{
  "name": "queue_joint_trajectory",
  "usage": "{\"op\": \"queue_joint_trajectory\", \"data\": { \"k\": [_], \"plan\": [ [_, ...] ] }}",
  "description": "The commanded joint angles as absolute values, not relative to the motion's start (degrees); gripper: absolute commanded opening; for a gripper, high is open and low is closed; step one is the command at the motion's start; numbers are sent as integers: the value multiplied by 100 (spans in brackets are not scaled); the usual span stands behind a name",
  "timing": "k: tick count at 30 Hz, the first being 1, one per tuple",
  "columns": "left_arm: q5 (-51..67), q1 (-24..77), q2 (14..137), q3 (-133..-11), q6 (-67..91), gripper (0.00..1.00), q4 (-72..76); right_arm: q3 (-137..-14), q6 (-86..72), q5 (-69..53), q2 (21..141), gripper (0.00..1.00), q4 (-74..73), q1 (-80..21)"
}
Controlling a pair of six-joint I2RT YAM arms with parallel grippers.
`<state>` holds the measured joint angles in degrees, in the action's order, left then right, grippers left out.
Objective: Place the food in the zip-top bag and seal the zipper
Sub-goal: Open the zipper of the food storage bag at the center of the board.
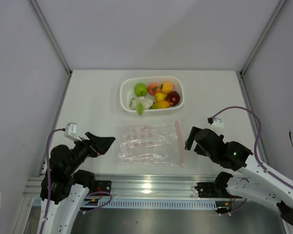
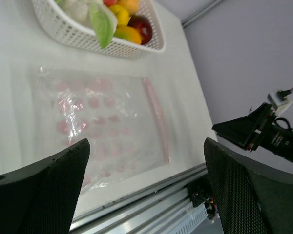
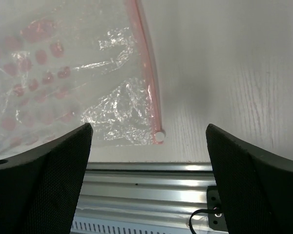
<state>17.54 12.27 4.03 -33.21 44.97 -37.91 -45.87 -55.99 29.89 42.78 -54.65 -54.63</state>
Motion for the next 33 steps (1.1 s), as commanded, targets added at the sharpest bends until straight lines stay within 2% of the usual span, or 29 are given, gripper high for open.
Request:
{"op": "queue_joint_trajectory", "data": {
  "k": [1,8,11,20,23,24,26,33],
  "plan": [
    [1661,1239,1009,-3621,4078,99,-4473,-4579,-4889,2604,4473,99,-5126,-5020],
    [2328,1239,1959,-3858,4034,100,-4264,-3912,-3859,-707,4877,99,-2719,-3105],
    [2601,1239,2013,-3867,4078,99,-4044,-3928,-3657,-1404,5412,99,-2383,-2418],
    [3084,1239,2074,-3744,4210,99,-3657,-4105,-3427,-1889,6836,97,-1540,-1890],
    [3295,1239,2171,-3744,4166,100,-3569,-3763,-3550,-2109,7135,89,-1014,-1863],
    [3331,1239,2188,-3735,4149,99,-3560,-3657,-3603,-2179,7189,82,-854,-1863],
    [3357,1239,2224,-3736,4140,99,-3524,-3403,-3647,-2329,7268,77,-468,-1863],
    [3410,1239,2250,-3656,4175,100,-3358,-3050,-3621,-2241,7286,74,-220,-1863]
  ]
}}
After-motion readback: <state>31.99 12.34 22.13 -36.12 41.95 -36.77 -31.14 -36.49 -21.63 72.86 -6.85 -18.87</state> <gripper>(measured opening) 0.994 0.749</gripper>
